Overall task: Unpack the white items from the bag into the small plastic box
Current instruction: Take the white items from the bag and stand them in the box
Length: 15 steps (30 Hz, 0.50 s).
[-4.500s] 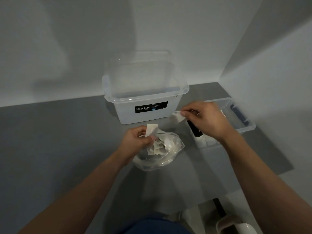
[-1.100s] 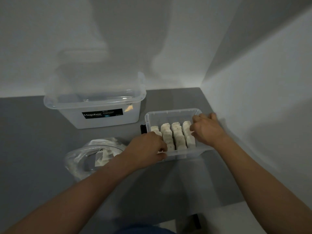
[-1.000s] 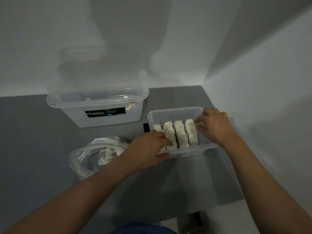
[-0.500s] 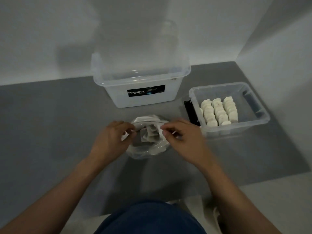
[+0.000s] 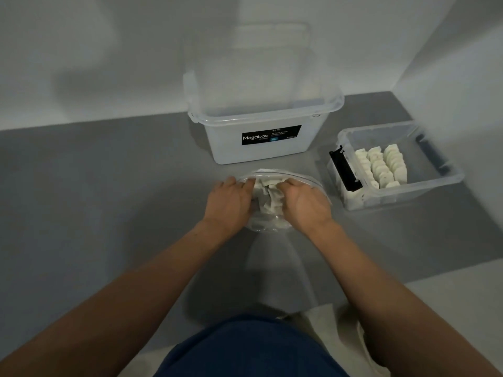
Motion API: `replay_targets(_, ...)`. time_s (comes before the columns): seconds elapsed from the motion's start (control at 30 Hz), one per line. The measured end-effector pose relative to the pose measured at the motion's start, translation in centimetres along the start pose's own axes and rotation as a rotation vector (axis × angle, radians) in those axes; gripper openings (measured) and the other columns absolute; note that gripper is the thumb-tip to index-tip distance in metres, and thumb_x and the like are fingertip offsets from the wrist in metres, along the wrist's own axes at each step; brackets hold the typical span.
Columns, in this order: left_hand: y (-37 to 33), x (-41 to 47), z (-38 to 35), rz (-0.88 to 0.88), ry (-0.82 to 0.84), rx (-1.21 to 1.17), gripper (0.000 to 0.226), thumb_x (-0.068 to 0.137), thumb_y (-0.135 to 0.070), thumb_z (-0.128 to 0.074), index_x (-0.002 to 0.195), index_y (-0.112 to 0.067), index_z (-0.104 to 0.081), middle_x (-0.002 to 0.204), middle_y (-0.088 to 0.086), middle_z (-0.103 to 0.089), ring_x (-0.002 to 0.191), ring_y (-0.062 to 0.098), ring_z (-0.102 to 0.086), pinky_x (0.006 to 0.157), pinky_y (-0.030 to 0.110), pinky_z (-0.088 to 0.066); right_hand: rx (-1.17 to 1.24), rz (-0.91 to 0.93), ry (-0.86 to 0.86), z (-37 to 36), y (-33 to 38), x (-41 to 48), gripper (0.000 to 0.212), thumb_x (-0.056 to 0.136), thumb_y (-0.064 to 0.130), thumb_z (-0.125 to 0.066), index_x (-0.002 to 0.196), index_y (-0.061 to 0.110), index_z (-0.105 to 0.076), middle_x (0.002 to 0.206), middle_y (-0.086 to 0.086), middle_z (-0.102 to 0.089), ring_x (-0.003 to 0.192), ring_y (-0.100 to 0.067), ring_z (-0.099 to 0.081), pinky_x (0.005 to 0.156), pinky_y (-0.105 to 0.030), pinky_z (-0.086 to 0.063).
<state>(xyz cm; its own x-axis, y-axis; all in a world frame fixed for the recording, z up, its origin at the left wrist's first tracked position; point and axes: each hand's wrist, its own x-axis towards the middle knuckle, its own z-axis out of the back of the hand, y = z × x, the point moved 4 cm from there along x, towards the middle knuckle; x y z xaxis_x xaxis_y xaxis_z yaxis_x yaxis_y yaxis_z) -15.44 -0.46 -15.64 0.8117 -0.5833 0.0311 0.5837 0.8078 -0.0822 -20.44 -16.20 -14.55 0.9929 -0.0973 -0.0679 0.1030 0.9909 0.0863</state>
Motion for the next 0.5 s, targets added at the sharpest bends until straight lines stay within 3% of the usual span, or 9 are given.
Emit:
replay_targets(0.1,0.3,0.6,0.6,-0.023,-0.002,0.037,0.053,0.084,-0.027,-0.058,0.135,-0.018,-0.048,0.111,0.004,-0.068,0.102,0.028,-0.052,0.082,0.037,-0.038,0.036,-0.012,0.003,1.0,0.4,0.9,0.042,0.084,0.008,-0.060,0.124,0.020,-0.063,0.119,-0.002,-0.067,0.101,-0.034,-0.068,0.077,-0.042,-0.057)
replay_targets(0.27,0.4,1.0,-0.4,-0.199,0.062,0.071,0.038,0.083,-0.014,-0.059,0.119,-0.027,-0.064,0.111,-0.002,-0.057,0.103,0.023,-0.045,0.082,0.032,-0.035,0.018,-0.033,0.052,1.0,1.4,2.1,0.047,0.087,0.010,-0.058,0.134,0.020,-0.056,0.127,-0.002,-0.065,0.108,-0.030,-0.066,0.082,-0.041,-0.055)
replay_targets(0.43,1.1,1.3,-1.3,-0.123,0.088,0.019,0.053,0.085,-0.022,-0.058,0.137,-0.021,-0.049,0.121,0.000,-0.060,0.111,0.024,-0.046,0.089,0.034,-0.038,0.014,-0.020,0.126,0.6,1.9,3.4,0.046,0.099,0.026,-0.050,0.144,0.022,-0.047,0.135,-0.003,-0.062,0.117,-0.030,-0.063,0.086,-0.043,-0.054)
replay_targets(0.5,1.5,1.4,-1.5,-0.085,0.098,-0.009,0.051,0.085,-0.027,-0.058,0.135,-0.021,-0.052,0.120,0.000,-0.060,0.111,0.023,-0.046,0.090,0.034,-0.038,0.006,-0.002,0.131,0.5,1.8,3.7,0.039,0.102,0.029,-0.044,0.140,0.023,-0.051,0.129,-0.004,-0.065,0.111,-0.029,-0.065,0.079,-0.038,-0.051)
